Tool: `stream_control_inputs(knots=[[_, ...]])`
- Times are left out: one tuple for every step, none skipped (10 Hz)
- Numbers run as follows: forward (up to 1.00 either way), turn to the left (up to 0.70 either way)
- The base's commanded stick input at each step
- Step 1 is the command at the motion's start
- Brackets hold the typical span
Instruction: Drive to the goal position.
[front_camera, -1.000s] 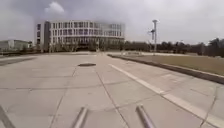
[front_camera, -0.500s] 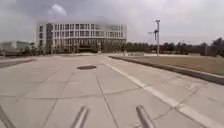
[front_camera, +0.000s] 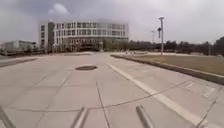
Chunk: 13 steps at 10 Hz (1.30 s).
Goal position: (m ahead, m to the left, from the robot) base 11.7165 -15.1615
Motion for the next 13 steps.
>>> stream_control_inputs(knots=[[0.70, 0.00], [0.70, 0.00], [0.70, 0.00], [0.70, 0.00], [0.70, 0.00], [0.70, 0.00], [0.70, 0.00], [0.70, 0.00], [0.70, 0.00], [0.70, 0.00], [0.70, 0.00], [0.70, 0.00], [0.70, 0.00]])
